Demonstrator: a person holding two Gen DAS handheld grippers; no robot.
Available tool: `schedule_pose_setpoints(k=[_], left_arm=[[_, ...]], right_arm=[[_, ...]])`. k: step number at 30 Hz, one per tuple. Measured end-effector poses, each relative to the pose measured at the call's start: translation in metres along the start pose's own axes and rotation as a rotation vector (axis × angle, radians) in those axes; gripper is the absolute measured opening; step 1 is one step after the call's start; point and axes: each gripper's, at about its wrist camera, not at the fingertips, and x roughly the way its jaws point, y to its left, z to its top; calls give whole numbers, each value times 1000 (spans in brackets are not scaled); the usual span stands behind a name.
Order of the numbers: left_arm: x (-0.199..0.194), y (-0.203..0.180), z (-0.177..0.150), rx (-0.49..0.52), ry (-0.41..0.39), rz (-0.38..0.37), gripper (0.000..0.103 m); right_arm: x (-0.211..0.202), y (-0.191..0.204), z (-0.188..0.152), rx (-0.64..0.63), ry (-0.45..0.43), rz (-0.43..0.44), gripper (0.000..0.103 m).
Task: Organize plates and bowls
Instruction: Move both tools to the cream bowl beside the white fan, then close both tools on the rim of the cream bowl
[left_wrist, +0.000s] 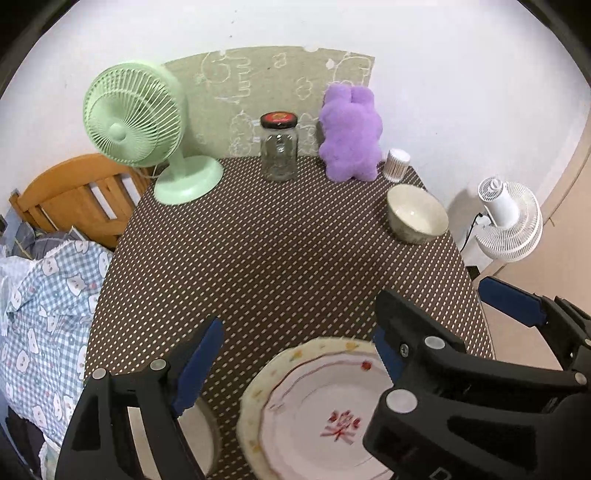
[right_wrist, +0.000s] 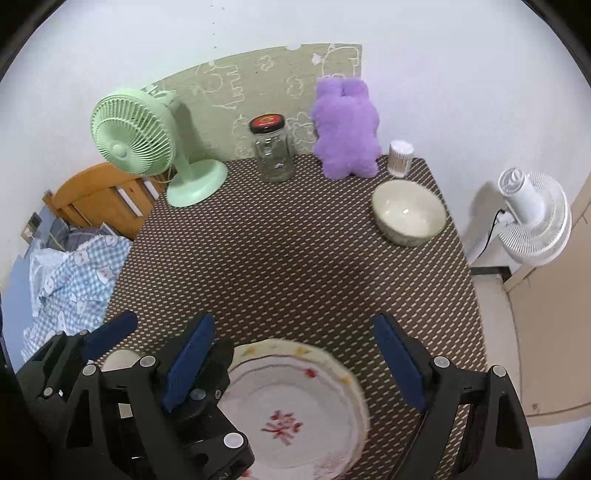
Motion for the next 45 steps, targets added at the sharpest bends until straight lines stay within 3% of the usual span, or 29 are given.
schedule_pose_setpoints(k=[25,29,45], left_arm=[[80,-125,75,50,-7,64,85],[100,-144,86,54,3,66,80],[181,-164,124,55,12,87,69]], right_arm=[[47,-139,66,34,-34,-9,90],[66,-165,75,54,-23,0,90],[131,-210,109,76,-63,-66,87]])
